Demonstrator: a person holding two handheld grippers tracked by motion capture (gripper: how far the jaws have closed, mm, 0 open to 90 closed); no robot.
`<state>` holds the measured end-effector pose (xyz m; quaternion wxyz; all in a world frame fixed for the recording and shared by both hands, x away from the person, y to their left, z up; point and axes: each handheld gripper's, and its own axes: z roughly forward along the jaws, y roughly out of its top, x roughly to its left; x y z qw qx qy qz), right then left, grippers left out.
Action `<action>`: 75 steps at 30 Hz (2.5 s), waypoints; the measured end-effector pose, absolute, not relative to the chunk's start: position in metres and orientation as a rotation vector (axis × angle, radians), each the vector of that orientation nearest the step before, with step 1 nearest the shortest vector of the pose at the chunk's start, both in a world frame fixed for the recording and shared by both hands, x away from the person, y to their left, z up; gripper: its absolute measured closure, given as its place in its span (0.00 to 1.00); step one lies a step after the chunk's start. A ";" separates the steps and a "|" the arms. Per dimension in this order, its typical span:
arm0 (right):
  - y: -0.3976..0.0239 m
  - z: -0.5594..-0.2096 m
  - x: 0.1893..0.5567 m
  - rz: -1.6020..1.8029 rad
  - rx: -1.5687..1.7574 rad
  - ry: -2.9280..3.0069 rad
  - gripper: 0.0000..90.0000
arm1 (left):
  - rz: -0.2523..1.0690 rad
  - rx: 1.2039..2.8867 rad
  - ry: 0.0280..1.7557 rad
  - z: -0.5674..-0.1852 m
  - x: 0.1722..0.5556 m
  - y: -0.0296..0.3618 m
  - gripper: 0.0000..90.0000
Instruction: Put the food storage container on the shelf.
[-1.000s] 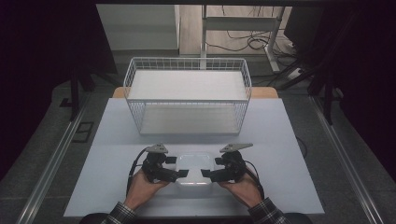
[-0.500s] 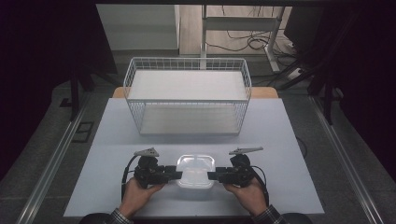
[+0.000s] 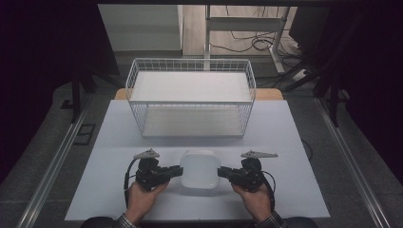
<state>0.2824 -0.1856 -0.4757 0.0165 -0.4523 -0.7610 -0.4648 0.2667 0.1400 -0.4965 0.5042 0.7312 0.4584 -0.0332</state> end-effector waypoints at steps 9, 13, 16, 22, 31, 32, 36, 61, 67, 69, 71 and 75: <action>-0.184 -0.445 0.295 -1.558 -1.343 -2.408 0.88 | 0.023 1.748 1.073 -0.461 0.275 0.141 0.89; -0.181 -0.423 0.304 -1.614 -1.309 -2.432 0.88 | 0.071 1.747 1.055 -0.440 0.282 0.143 0.88; -0.180 -0.414 0.308 -1.636 -1.296 -2.443 0.88 | 0.094 1.747 1.040 -0.427 0.287 0.145 0.88; -0.175 -0.390 0.321 -1.677 -1.277 -2.468 0.88 | 0.123 1.733 1.026 -0.404 0.301 0.148 0.88; -0.169 -0.354 0.341 -1.739 -1.245 -2.490 0.88 | 0.180 1.718 1.003 -0.366 0.317 0.153 0.88; -0.168 -0.351 0.342 -1.745 -1.243 -2.489 0.88 | 0.186 1.715 1.002 -0.360 0.320 0.154 0.88; -0.164 -0.334 0.353 -1.776 -1.230 -2.491 0.88 | 0.204 1.707 0.994 -0.341 0.329 0.158 0.88; -0.143 -0.294 0.433 -1.719 -1.357 -2.480 0.86 | 0.166 1.702 1.083 -0.309 0.407 0.166 0.87; -0.143 -0.294 0.441 -1.711 -1.374 -2.445 0.85 | 0.143 1.679 1.082 -0.312 0.414 0.167 0.82; -0.142 -0.294 0.444 -1.706 -1.382 -2.441 0.83 | 0.147 1.684 1.079 -0.311 0.416 0.165 0.79; -0.141 -0.294 0.447 -1.704 -1.391 -2.441 0.81 | 0.151 1.685 1.083 -0.309 0.418 0.163 0.76; -0.138 -0.294 0.453 -1.691 -1.414 -2.459 0.77 | 0.169 1.696 1.101 -0.308 0.423 0.160 0.75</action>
